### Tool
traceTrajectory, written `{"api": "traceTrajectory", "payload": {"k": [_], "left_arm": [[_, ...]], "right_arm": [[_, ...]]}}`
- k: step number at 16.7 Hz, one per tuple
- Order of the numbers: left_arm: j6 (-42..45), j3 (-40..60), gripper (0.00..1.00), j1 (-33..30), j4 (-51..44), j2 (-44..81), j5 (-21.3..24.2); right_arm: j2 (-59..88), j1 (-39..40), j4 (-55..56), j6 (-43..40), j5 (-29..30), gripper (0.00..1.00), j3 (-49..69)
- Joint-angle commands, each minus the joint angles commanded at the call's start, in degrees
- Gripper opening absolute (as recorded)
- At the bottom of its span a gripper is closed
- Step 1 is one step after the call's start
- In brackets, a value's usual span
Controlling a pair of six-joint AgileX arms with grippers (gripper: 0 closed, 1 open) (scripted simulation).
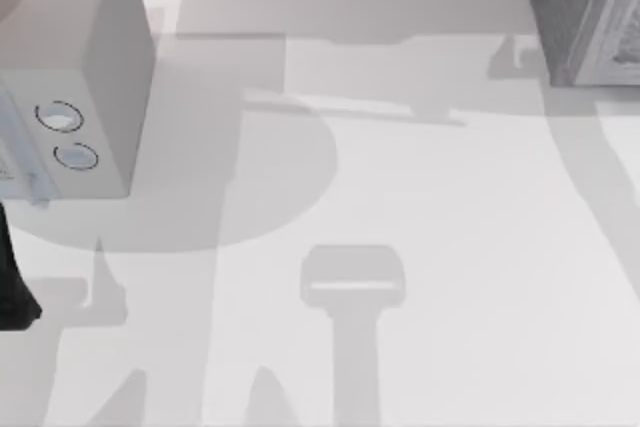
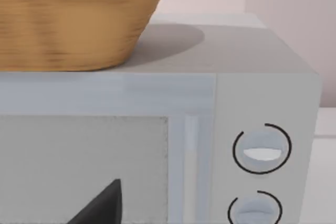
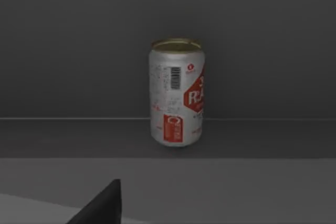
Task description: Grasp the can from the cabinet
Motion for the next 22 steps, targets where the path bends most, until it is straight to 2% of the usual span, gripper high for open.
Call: {"api": "traceTrajectory", "payload": {"k": [6,13,22], "left_arm": [[0.0,0.0,1.00,0.0,0.0,0.0,0.0],[0.0,0.0,1.00,0.0,0.0,0.0,0.0],[0.0,0.0,1.00,0.0,0.0,0.0,0.0]], "right_arm": [[0.8,-0.1,0.7,0.0,0.1,1.00,0.5],[16.6,1.2,8.7,0.0,2.4,1.00,7.9],[20.6,0.8,9.2,0.0,2.2,1.00,11.8]]}}
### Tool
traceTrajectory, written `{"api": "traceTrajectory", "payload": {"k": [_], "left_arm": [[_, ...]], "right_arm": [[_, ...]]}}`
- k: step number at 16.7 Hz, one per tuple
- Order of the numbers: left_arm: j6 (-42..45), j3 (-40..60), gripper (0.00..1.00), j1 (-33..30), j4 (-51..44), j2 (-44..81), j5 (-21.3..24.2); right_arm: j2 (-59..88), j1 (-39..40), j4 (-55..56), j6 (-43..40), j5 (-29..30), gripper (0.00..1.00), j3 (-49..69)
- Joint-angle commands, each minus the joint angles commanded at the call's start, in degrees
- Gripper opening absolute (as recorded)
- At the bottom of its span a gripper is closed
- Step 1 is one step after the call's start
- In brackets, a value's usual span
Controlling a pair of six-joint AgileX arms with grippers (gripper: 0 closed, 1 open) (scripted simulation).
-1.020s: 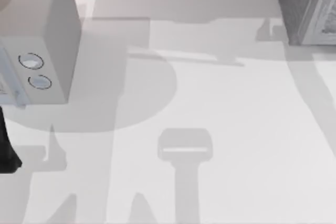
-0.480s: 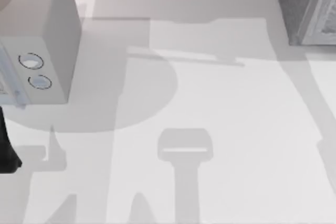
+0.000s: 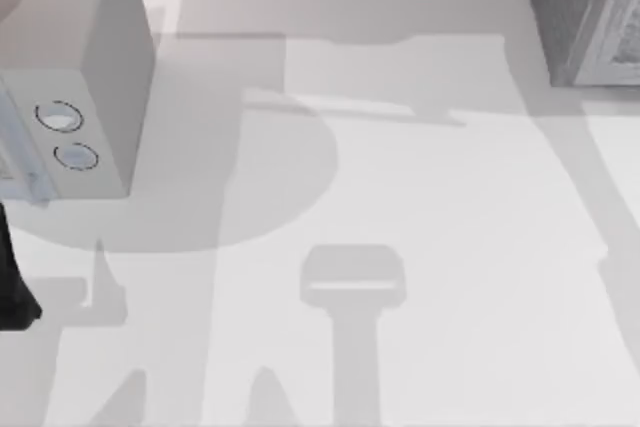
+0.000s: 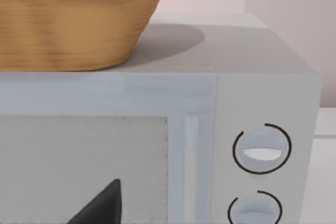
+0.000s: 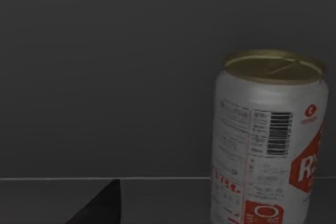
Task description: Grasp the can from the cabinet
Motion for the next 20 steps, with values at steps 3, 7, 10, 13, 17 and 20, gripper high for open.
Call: {"api": "traceTrajectory", "payload": {"k": [3,7,10,13,17,20], "left_arm": [[0.0,0.0,1.00,0.0,0.0,0.0,0.0],[0.0,0.0,1.00,0.0,0.0,0.0,0.0],[0.0,0.0,1.00,0.0,0.0,0.0,0.0],[0.0,0.0,1.00,0.0,0.0,0.0,0.0],[0.0,0.0,1.00,0.0,0.0,0.0,0.0],[0.0,0.0,1.00,0.0,0.0,0.0,0.0]], "right_arm": [[4.6,-0.6,-1.1,0.0,-0.5,1.00,5.8],[10.6,-1.4,-2.6,0.0,-1.2,1.00,13.2],[12.3,-1.6,-3.0,0.0,-1.4,1.00,15.4],[12.3,-1.6,-3.0,0.0,-1.4,1.00,15.4],[12.3,-1.6,-3.0,0.0,-1.4,0.70,15.4],[12.3,-1.6,-3.0,0.0,-1.4,0.47,15.4]]}}
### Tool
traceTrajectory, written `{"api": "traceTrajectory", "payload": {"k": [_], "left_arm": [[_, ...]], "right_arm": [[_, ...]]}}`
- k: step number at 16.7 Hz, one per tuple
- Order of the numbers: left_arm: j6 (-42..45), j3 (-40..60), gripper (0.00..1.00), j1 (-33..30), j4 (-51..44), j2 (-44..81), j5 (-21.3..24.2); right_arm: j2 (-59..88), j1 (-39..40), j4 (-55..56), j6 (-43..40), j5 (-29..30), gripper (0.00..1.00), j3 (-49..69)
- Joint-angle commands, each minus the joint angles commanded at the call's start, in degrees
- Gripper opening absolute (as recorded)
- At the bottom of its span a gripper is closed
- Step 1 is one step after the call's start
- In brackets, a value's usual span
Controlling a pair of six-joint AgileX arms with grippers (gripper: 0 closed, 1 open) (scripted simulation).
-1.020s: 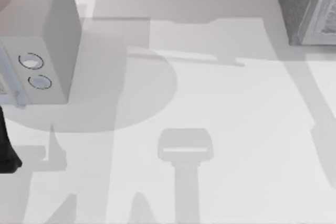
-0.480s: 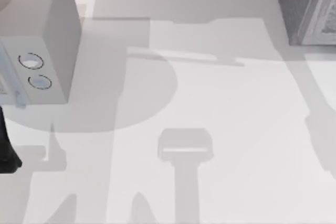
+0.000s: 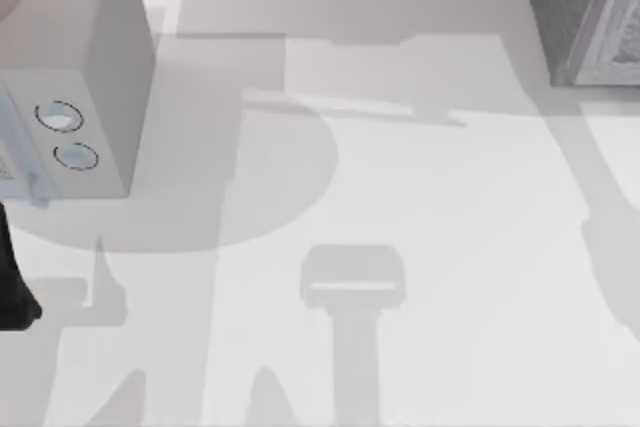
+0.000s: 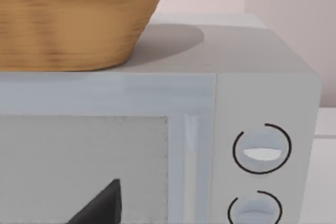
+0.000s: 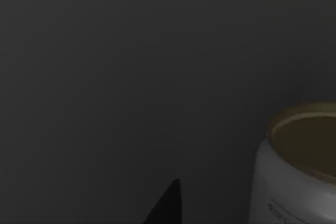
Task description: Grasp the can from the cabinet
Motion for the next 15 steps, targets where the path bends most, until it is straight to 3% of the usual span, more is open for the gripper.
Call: {"api": "traceTrajectory", "payload": {"k": [6,15], "left_arm": [[0.0,0.0,1.00,0.0,0.0,0.0,0.0],[0.0,0.0,1.00,0.0,0.0,0.0,0.0]], "right_arm": [[0.0,0.0,0.0,0.0,0.0,0.02,0.0],[0.0,0.1,0.0,0.1,0.0,0.00,0.0]]}}
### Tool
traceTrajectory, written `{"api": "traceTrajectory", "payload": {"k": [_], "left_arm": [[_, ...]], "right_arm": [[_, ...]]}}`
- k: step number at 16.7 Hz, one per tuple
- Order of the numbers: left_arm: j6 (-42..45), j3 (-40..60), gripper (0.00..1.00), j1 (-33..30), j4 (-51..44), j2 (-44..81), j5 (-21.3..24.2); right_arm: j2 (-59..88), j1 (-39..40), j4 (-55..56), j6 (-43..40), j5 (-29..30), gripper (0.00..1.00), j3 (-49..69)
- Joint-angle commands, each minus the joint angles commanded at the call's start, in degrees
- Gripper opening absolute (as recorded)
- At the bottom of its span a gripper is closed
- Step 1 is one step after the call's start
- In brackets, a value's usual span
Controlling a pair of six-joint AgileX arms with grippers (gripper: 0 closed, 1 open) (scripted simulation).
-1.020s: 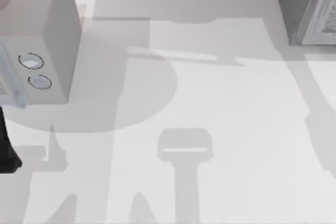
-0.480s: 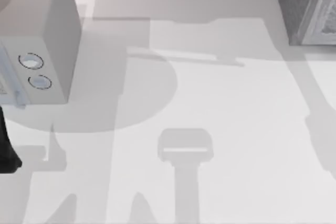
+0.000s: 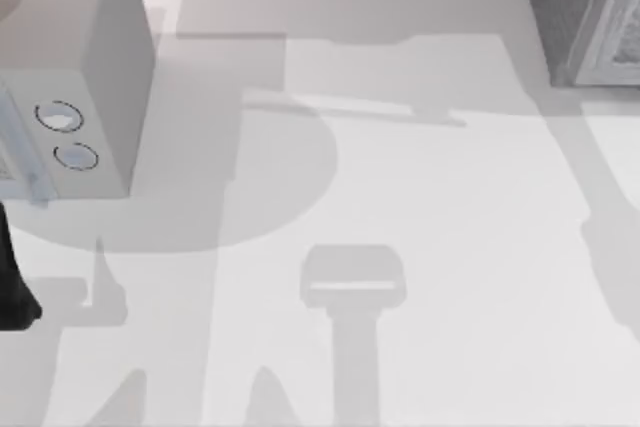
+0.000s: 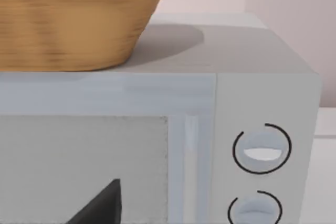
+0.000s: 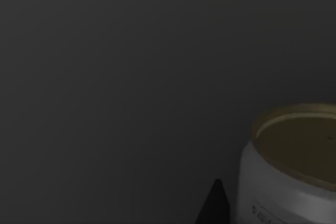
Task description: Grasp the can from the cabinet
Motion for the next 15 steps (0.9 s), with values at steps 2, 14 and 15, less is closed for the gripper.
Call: {"api": "traceTrajectory", "payload": {"k": [2,14,15], "left_arm": [[0.0,0.0,1.00,0.0,0.0,0.0,0.0],[0.0,0.0,1.00,0.0,0.0,0.0,0.0],[0.0,0.0,1.00,0.0,0.0,0.0,0.0]], "right_arm": [[-0.9,0.3,-0.4,0.0,0.2,0.00,-0.4],[-28.3,8.6,-14.3,0.0,8.2,0.00,-14.0],[-29.0,8.9,-14.7,0.0,8.4,0.00,-14.4]]}}
